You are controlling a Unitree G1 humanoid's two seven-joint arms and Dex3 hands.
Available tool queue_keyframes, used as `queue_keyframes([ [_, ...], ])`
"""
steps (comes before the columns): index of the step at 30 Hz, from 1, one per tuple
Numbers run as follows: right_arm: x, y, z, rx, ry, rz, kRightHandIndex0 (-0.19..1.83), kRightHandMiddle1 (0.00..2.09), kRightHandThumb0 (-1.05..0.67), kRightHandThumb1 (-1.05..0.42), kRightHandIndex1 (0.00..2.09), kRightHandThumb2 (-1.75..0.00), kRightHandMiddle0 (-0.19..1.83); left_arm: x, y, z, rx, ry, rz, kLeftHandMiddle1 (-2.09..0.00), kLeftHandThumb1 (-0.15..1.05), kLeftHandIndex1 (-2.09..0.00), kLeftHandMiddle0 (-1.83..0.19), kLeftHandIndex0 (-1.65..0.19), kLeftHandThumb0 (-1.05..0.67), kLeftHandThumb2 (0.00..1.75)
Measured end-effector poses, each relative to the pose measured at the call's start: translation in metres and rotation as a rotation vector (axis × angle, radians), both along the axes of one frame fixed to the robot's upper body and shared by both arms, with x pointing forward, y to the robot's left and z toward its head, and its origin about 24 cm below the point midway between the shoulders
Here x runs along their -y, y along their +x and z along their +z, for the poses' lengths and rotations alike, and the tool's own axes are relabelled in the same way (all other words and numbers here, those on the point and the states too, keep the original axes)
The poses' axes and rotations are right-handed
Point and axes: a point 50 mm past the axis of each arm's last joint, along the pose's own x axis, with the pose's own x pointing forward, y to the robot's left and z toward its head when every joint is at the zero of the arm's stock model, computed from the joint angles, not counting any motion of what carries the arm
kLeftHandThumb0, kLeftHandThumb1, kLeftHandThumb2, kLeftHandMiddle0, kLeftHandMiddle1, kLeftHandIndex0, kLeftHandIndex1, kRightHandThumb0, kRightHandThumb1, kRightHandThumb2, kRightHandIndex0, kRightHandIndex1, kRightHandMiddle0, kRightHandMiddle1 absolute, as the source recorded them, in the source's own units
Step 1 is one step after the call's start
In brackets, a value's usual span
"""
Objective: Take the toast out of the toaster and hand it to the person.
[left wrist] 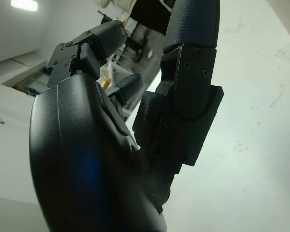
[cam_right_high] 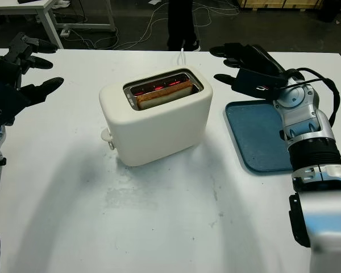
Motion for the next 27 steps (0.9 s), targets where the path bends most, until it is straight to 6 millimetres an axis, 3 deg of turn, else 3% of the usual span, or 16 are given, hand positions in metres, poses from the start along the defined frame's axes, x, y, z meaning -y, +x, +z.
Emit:
queue_keyframes([
  [27, 0.0016, -0.0003, 0.0006, 0.007, 0.021, 0.003, 0.45, 0.0, -0.58, -0.92, 0.0, -0.36, 0.42, 0.0018, 0.0005, -0.0018, 0.0, -0.027, -0.01, -1.3, 0.92, -1.18, 0.0, 0.0, -0.97, 0.25],
])
